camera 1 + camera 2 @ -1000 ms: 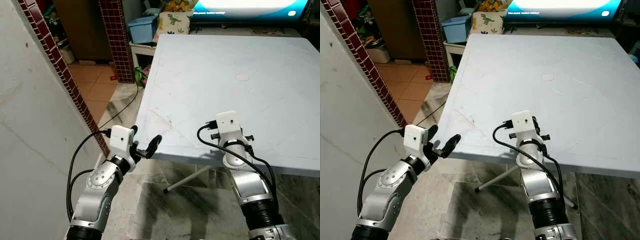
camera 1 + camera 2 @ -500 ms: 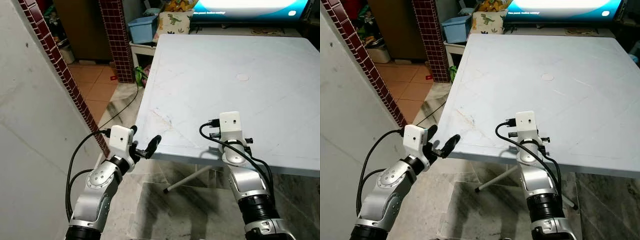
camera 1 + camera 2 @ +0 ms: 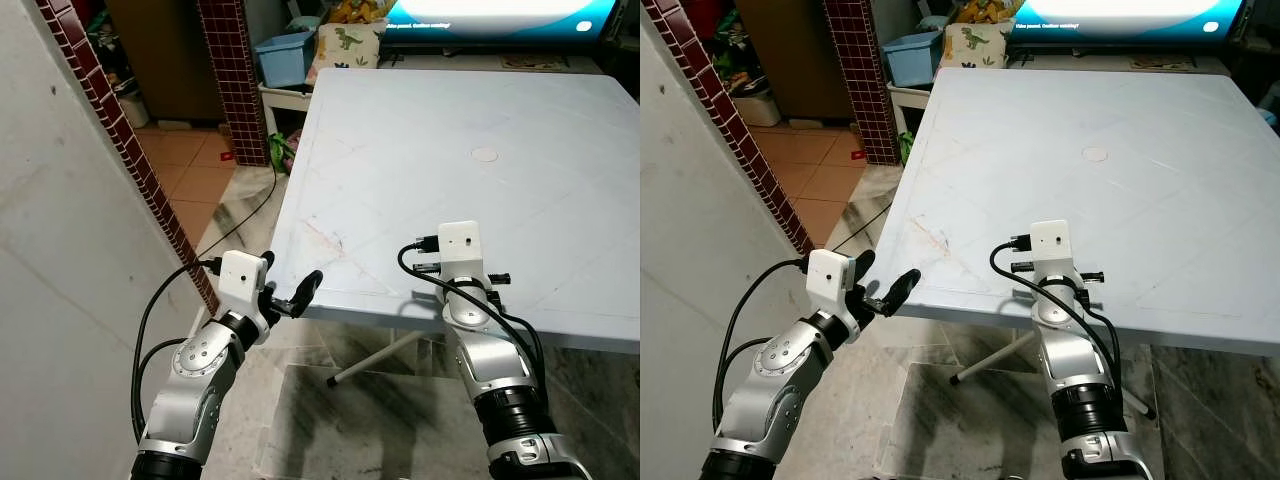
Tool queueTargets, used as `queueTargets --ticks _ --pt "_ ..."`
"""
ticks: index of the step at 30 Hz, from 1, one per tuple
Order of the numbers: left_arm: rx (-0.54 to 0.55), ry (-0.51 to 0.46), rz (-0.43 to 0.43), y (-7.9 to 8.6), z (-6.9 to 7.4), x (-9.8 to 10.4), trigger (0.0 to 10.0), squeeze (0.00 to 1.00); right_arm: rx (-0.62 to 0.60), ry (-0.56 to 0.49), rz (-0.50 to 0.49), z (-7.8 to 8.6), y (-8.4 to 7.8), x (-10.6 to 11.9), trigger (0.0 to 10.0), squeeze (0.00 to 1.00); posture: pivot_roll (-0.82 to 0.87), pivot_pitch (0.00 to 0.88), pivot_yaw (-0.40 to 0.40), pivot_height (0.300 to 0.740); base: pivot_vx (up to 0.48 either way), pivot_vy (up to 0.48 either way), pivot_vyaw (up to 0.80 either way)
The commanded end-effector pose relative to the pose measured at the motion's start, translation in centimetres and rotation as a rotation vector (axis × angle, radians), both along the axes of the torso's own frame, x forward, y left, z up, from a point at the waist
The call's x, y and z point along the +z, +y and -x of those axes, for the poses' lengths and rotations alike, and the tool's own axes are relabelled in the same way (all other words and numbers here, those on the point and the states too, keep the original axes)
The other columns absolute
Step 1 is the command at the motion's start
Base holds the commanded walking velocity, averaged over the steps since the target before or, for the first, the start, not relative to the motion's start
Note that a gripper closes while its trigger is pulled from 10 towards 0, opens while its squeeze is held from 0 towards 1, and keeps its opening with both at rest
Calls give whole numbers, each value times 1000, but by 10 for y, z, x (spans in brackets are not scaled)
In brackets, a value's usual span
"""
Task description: Hang keys on a hook
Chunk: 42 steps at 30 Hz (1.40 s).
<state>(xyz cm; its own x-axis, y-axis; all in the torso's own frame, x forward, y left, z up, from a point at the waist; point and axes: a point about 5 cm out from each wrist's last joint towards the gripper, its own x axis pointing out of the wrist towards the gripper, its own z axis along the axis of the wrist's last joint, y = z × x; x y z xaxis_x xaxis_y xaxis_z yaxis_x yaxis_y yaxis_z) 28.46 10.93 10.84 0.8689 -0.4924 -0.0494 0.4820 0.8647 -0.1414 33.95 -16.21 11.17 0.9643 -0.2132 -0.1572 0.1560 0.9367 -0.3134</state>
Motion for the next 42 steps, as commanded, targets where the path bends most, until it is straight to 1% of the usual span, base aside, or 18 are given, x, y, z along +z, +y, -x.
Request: queueTargets --ticks 1,7,9,10,15,16,21,22,23,24,32,33,35,36,37,39,42 --pt "-6 -15 -5 -1 -1 5 10000 0 4 6 -11 -2 2 -1 0 0 -34 94 64 740 0 0 0" --pt "-4 -16 -5 -1 -1 5 10000 0 1 10 -4 -2 0 -1 0 0 -34 93 64 740 0 0 0" --pt "-3 -16 -5 -1 -1 5 10000 0 5 -3 12 -2 0 2 0 0 -34 93 64 740 0 0 0" --pt "-3 -17 -5 -1 -1 5 10000 0 20 -38 51 -3 1 8 0 0 -34 93 64 740 0 0 0" --pt "-2 -17 -5 0 -1 5 10000 0 30 -139 121 -5 4 25 0 0 -38 91 64 740 0 0 0" --pt "-1 -17 -5 0 -1 4 10000 0 36 -182 150 -5 5 32 0 0 -38 91 64 740 0 0 0" --pt "-2 -15 -5 -1 -1 4 10000 0 72 -237 187 -5 11 42 0 0 -38 91 64 740 0 0 0" --pt "-1 -15 -5 -1 -1 4 10000 0 80 -246 192 -5 12 44 353 0 -38 91 64 740 0 0 0" --pt "2 -15 -7 0 -1 4 10000 0 102 -264 205 -4 16 48 471 0 -38 91 64 740 0 0 0" --pt "14 -16 -18 1 -1 4 10000 0 126 -278 203 -3 19 50 1176 0 -37 85 62 740 0 0 0" --pt "14 -16 -18 1 -1 4 10000 0 126 -278 203 -3 19 50 1176 0 -37 85 62 740 0 0 0" --pt "72 -39 -36 7 -2 6 10000 0 157 -304 177 2 23 57 10000 0 -39 72 60 740 0 0 0" --pt "145 -70 -51 15 -2 10 10000 0 188 -333 148 8 26 66 10000 0 -34 66 59 740 0 0 0" --pt "145 -70 -51 15 -2 10 10000 0 188 -333 148 8 26 66 10000 0 -34 66 59 740 0 0 0" --pt "179 -83 -49 18 -3 12 10000 0 206 -348 158 10 27 70 10000 0 -30 64 59 740 0 0 0" --pt "184 -85 -46 16 -5 13 10000 0 213 -357 161 11 29 72 10000 0 -31 56 59 740 0 0 0" --pt "176 -95 -38 10 -8 15 10000 0 223 -355 169 11 31 72 10000 0 -35 54 60 740 0 0 800"
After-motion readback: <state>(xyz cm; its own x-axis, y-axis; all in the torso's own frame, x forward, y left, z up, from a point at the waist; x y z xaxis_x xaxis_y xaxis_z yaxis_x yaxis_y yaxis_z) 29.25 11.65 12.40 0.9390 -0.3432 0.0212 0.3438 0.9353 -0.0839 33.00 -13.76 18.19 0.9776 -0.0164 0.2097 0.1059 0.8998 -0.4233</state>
